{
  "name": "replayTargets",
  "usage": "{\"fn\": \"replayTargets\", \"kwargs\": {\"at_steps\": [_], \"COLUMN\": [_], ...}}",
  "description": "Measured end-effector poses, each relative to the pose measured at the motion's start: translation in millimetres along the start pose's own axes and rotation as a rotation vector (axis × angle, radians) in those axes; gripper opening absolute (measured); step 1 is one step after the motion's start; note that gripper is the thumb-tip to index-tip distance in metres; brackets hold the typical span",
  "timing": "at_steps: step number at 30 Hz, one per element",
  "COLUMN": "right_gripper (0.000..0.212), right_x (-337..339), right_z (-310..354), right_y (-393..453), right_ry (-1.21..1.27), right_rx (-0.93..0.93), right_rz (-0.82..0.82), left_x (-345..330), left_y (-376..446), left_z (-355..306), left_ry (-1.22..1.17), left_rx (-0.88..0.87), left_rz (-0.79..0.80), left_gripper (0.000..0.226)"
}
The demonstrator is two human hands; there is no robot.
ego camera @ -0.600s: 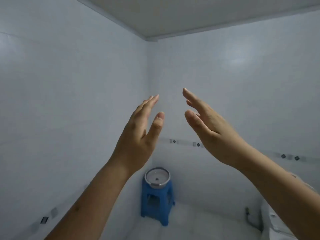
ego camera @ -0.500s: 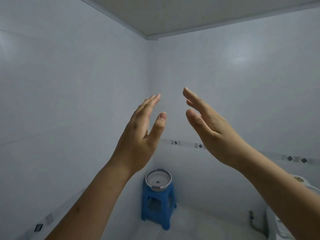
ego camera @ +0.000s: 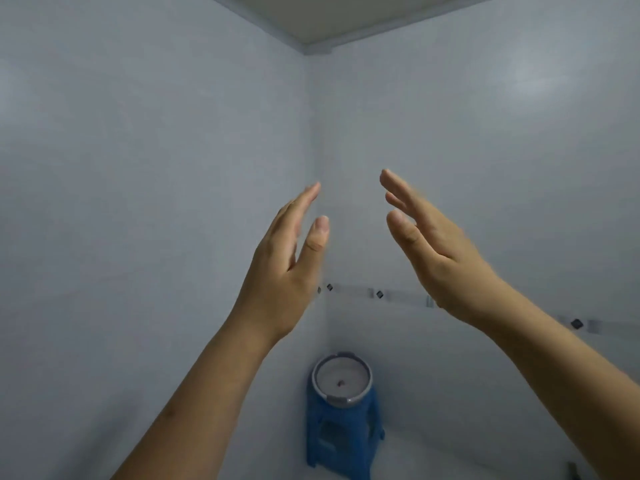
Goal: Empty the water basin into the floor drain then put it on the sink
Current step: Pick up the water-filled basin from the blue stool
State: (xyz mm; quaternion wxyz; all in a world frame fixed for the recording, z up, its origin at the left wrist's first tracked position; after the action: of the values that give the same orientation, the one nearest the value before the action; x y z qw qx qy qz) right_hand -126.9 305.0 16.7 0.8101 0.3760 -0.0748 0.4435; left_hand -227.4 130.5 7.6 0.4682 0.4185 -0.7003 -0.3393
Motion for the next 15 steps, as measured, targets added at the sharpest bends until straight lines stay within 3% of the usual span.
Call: {"fn": "replayTargets", "kwargs": {"at_steps": [15], "right_gripper": [0.074], "right_x": [-119], "right_z": [-71], "right_y": [156], "right_ry": [-0.033], "right_rx": [-0.031], "right_rz": [-0.018], "left_x": [8], "left_y": [51], "left_z": [216], "left_ry": [-0.134], "left_rx": [0.004], "left_rz": [0.022], "left_gripper": [0.058]}}
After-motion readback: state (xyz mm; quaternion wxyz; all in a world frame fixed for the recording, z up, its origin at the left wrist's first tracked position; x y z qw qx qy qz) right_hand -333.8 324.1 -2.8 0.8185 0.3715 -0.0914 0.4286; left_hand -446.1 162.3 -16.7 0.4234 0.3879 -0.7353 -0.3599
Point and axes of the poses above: each hand's wrist, its own y-axis towards the middle knuckle, its own x-axis out of the back of the hand, z = x × y, the point moved 1 cm from there along y, towards the middle knuckle, and after that the axes turned 15 degrees about -x, right-handed, at the moved point
